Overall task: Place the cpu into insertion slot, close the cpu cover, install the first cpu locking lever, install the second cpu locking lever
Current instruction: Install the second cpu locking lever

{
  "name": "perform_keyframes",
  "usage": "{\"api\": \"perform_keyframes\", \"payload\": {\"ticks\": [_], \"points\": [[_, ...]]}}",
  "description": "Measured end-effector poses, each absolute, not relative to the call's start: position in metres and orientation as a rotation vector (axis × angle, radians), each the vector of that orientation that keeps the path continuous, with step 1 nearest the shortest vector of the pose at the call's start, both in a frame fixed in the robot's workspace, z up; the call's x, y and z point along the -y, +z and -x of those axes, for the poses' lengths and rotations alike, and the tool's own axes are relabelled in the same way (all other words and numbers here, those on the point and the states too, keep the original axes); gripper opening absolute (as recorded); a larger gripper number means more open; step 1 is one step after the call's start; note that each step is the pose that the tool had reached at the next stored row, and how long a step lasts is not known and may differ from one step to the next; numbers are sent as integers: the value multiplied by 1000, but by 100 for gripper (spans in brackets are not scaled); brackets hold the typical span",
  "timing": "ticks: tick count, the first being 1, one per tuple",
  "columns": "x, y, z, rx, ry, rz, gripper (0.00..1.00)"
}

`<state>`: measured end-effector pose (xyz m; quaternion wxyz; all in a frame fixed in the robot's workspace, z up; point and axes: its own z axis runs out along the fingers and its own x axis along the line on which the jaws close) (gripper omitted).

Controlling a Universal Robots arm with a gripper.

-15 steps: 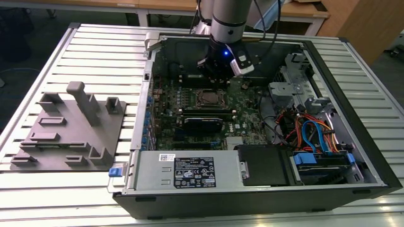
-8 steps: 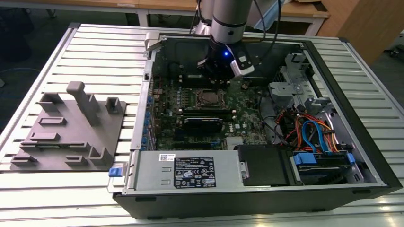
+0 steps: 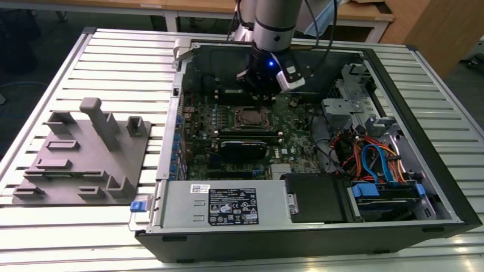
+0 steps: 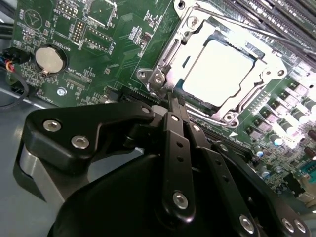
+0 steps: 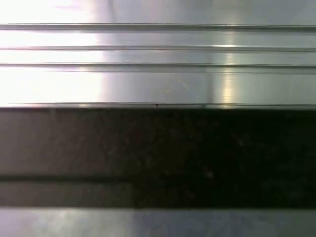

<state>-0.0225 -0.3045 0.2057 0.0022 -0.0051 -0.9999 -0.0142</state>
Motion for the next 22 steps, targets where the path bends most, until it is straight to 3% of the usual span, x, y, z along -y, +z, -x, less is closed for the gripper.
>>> {"api": "perform_keyframes", "payload": {"ticks": [7,22], "points": [[304,222,23,3137,-44,16,10],[322,221,23,3137,-44,16,10]]}}
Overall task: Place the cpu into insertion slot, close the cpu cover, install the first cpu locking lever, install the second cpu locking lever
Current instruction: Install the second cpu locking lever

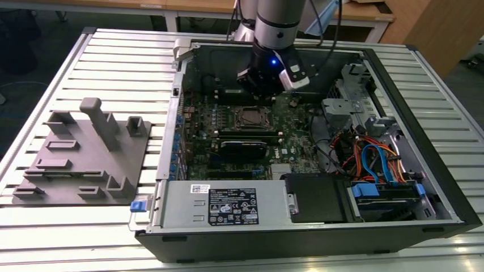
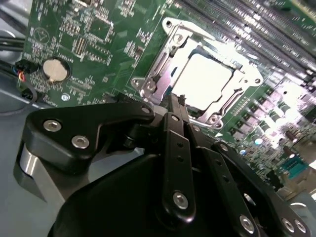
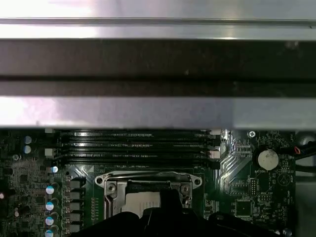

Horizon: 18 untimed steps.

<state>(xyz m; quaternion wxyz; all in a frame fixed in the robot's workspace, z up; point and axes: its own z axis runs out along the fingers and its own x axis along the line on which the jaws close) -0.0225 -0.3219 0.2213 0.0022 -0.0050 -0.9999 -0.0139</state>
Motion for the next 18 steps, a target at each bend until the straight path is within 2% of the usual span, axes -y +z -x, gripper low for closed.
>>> {"api": "perform_keyframes", "payload": {"ticks": [9,18], "points": [[331,222,23,3137,-43,16,10],[332,246,23,3137,-44,16,10]]}}
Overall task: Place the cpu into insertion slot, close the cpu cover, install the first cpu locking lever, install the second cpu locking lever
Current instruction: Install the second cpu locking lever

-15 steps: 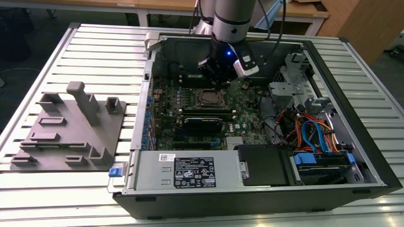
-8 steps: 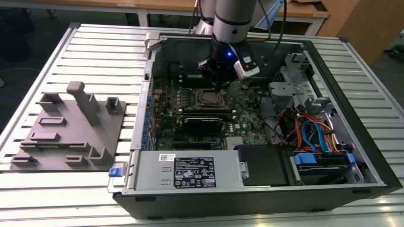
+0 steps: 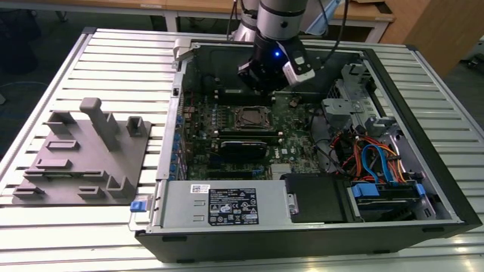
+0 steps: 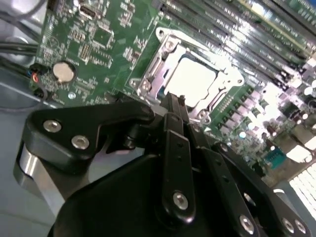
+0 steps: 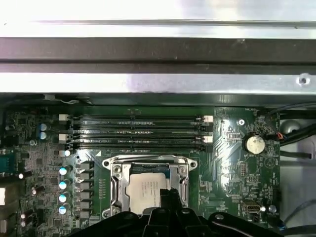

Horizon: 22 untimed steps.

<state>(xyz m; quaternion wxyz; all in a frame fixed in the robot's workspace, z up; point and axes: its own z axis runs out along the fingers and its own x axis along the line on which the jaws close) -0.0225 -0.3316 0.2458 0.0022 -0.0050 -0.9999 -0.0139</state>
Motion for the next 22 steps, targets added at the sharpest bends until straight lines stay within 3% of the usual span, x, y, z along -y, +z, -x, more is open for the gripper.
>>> {"api": "perform_keyframes", "payload": {"ticks": [9,22], "points": [[356,245,23,3137,-44,16,10],[357,245,23,3137,-43,16,10]]}}
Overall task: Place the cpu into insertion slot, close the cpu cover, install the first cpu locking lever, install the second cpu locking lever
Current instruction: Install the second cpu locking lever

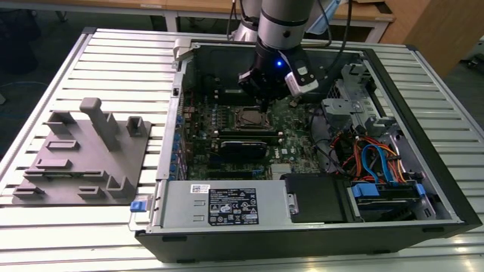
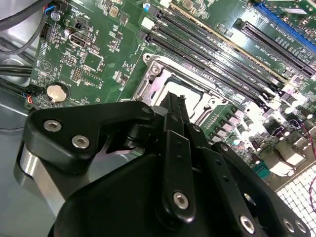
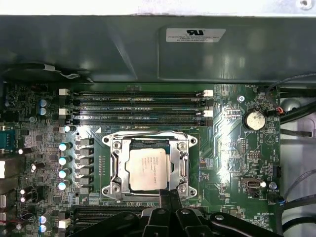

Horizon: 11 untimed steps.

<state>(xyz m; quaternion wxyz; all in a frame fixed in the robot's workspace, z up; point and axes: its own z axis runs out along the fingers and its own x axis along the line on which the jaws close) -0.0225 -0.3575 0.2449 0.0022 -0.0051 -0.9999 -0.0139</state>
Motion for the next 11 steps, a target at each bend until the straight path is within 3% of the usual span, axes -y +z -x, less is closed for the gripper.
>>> {"api": "perform_keyframes", "payload": {"ticks": [11], "points": [[372,244,23,3134,-59,17,10]]}}
